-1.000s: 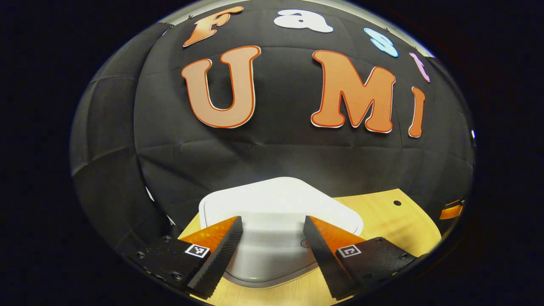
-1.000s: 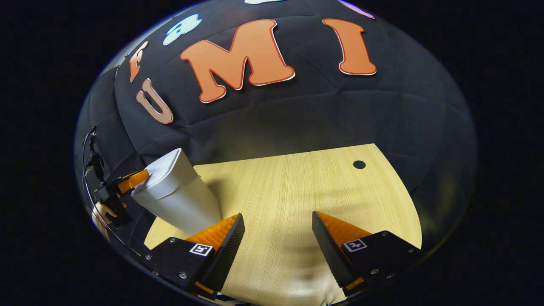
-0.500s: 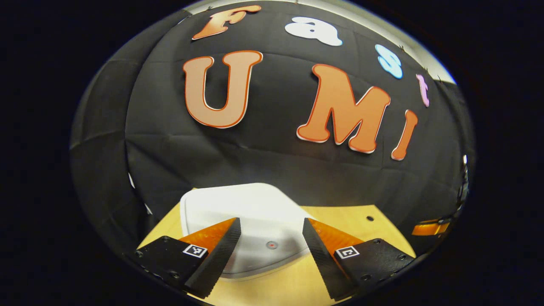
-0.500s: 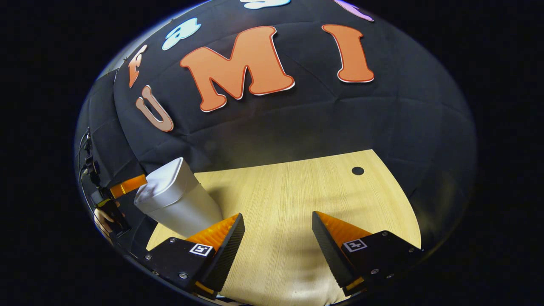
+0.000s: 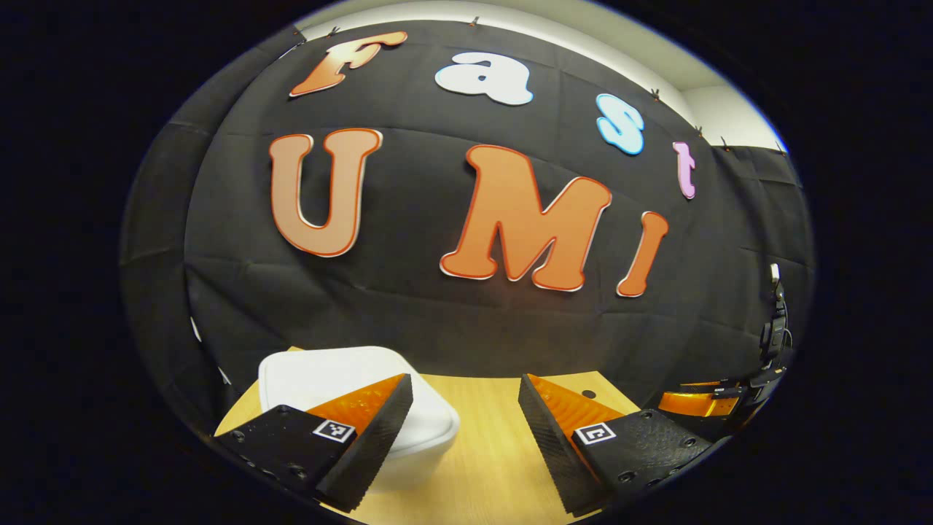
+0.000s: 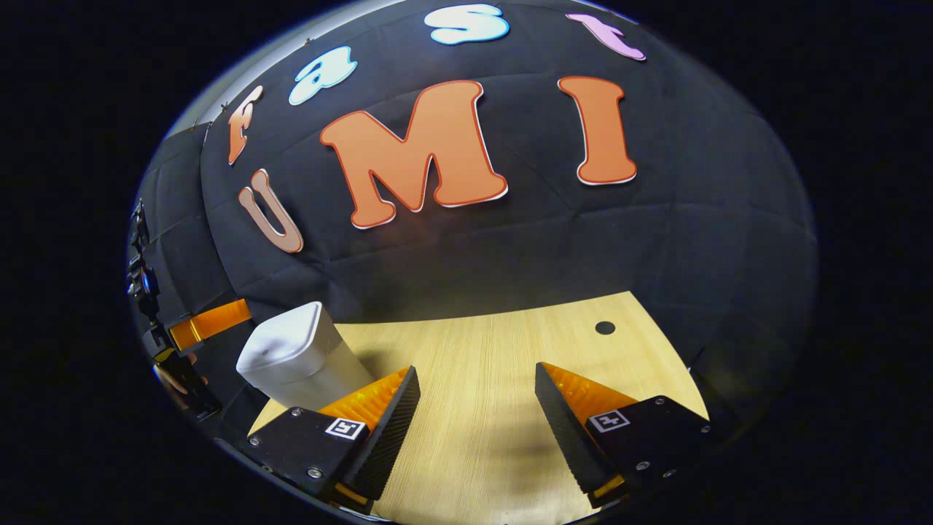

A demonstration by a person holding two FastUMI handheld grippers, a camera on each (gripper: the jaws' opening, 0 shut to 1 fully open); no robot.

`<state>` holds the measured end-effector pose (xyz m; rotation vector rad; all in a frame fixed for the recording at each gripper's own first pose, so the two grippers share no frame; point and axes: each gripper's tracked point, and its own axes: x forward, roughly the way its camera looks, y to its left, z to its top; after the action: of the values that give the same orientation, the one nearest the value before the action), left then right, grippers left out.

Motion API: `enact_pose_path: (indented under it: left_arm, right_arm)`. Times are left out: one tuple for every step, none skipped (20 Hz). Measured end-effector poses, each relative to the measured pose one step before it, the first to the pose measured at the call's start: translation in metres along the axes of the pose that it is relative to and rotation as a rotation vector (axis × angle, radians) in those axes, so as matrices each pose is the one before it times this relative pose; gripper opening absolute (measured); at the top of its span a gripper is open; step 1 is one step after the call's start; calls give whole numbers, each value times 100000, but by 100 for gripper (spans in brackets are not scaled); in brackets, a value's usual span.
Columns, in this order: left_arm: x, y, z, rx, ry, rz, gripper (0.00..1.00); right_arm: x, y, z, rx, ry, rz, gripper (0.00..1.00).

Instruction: Press the lid of the desktop garbage bin to open it, pick up the crumpled paper on the desktop and throw it into the bin, then pick up the pop can on the desktop and drop it into the bin, and finally close the garbage bin lid.

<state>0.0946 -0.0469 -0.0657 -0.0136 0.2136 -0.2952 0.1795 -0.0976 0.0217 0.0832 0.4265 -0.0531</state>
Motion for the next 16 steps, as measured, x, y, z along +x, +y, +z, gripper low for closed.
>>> enact_pose_path:
  left_arm:
    - [-124,-1138,15,-1221,-592,-1727,93]
    - [-294,-979,33,-725,-751,-1521,92]
    - [-218,-731,-7,332,-283,-538,94]
    - [-167,-355,-161,1425,-306,740,93]
    - [-317,-203,80,2765,-436,979,94]
    - [-84,-260,-182,2420,-594,1078,93]
    - [-191,-417,-364,1099,83,-37,93]
    - [-191,-580,-477,232,250,-1012,93]
    - [-120,-327,-333,-385,556,-493,93]
    - [-172,-235,-368,-598,343,-401,93]
    - [-201,-91,-207,-486,442,88,93]
    - [-179,13,-308,-238,480,397,93]
    - [-27,81,-192,14,308,403,94]
    - [-108,186,11,-136,12,740,94]
    - [-102,118,134,-283,-424,365,94]
    - [-45,24,144,-136,-699,747,93]
  right_arm:
    - [-398,-76,459,-723,-2130,-1128,95]
    - [-403,19,480,-529,-2312,-1053,95]
    - [-372,12,469,-597,-2335,-1117,95]
    - [-510,-14,347,-823,-2462,-1084,95]
    - [-344,-73,346,-835,-2178,-981,95]
    - [-317,46,258,-814,-2075,-1003,95]
    - [-298,54,249,-481,-1714,-561,95]
    - [-239,219,125,-481,-1540,-369,95]
    - [-373,283,408,-833,-2231,-329,95]
    - [-308,179,304,-1326,-2519,-160,95]
    - [-299,256,365,-1439,-2326,-209,95]
    - [-244,242,64,-1197,-1186,474,95]
    - [-167,308,-3,-595,-291,953,95]
    - [-67,392,-104,-43,82,998,95]
    - [20,152,-44,130,130,377,95]
    - [22,83,-16,101,-122,462,95]
